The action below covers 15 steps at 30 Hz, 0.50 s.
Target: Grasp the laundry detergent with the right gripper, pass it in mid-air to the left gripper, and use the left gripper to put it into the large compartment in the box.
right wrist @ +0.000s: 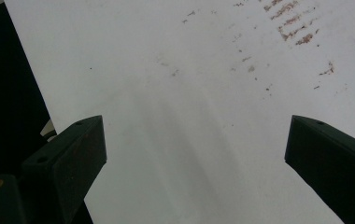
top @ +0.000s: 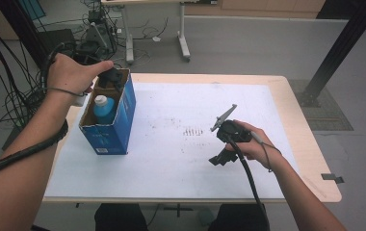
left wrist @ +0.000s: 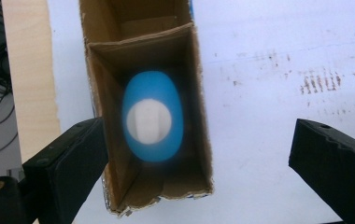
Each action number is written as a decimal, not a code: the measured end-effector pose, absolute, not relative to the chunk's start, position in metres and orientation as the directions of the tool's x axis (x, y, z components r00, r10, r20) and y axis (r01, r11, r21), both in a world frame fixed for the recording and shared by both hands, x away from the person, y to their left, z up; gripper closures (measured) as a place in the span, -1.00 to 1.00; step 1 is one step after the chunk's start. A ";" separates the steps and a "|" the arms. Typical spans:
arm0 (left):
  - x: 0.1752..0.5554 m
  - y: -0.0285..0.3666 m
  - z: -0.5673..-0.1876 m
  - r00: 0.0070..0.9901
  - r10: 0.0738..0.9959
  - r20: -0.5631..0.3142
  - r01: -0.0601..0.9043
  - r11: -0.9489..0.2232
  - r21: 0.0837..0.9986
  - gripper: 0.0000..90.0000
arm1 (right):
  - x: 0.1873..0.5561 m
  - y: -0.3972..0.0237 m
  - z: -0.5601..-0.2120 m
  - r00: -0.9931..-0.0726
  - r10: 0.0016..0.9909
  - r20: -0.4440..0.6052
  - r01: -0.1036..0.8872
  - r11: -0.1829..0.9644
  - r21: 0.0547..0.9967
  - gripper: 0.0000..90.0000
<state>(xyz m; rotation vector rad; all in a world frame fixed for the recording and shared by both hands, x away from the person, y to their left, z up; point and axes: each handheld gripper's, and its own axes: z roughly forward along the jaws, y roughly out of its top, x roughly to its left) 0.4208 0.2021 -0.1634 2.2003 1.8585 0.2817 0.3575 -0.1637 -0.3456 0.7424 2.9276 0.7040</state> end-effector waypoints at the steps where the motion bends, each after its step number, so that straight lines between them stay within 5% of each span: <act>1: 0.421 0.201 -0.162 0.174 0.985 -0.009 0.937 -0.163 0.309 -0.89 | 0.358 -0.164 -0.346 -0.885 0.461 0.070 0.442 0.783 0.438 -0.88; 15: 0.421 0.165 -0.153 0.282 0.958 -0.049 0.908 -0.250 0.335 -0.89 | 0.361 -0.175 -0.345 -0.874 0.480 0.071 0.463 0.781 0.419 -0.89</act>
